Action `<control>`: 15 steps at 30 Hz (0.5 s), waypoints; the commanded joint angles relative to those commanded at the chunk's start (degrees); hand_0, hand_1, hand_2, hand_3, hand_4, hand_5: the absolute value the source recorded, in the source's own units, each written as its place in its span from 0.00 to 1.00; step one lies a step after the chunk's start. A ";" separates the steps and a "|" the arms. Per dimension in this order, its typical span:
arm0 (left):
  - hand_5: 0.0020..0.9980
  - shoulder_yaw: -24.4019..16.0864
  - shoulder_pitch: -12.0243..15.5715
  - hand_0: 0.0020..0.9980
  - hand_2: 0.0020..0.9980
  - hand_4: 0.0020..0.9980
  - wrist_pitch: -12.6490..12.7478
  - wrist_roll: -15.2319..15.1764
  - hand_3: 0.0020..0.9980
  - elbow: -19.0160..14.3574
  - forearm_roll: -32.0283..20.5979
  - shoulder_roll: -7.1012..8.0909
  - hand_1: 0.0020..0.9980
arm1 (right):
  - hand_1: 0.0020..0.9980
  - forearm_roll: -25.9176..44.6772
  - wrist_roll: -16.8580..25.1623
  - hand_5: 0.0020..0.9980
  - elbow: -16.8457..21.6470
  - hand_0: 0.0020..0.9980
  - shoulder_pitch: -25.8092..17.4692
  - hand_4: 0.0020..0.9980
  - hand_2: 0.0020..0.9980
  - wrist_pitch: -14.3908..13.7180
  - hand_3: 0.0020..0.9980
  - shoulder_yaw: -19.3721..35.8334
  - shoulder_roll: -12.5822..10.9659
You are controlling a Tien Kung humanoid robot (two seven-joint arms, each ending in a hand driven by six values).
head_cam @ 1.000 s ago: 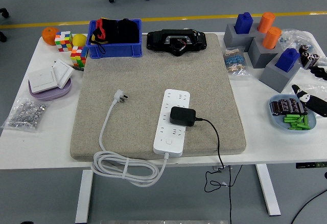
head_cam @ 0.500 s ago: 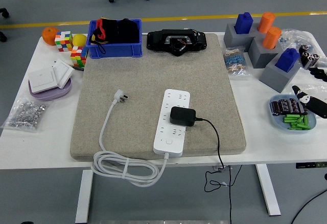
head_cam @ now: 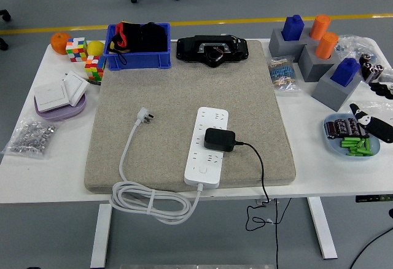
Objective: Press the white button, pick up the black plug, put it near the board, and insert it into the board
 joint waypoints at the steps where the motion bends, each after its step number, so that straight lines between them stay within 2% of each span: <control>1: 0.56 0.04 -0.08 0.77 0.67 0.66 -0.01 -0.02 0.73 0.00 0.04 0.04 0.71 | 0.67 -0.01 -0.03 0.23 -0.05 0.75 0.04 0.85 0.67 0.02 0.64 -0.04 -0.01; 15: 0.56 0.29 -0.31 0.77 0.67 0.66 -0.22 0.05 0.73 0.00 0.26 0.06 0.71 | 0.67 -0.03 -0.18 0.22 -0.20 0.75 -0.03 0.85 0.67 0.00 0.64 -0.36 -0.19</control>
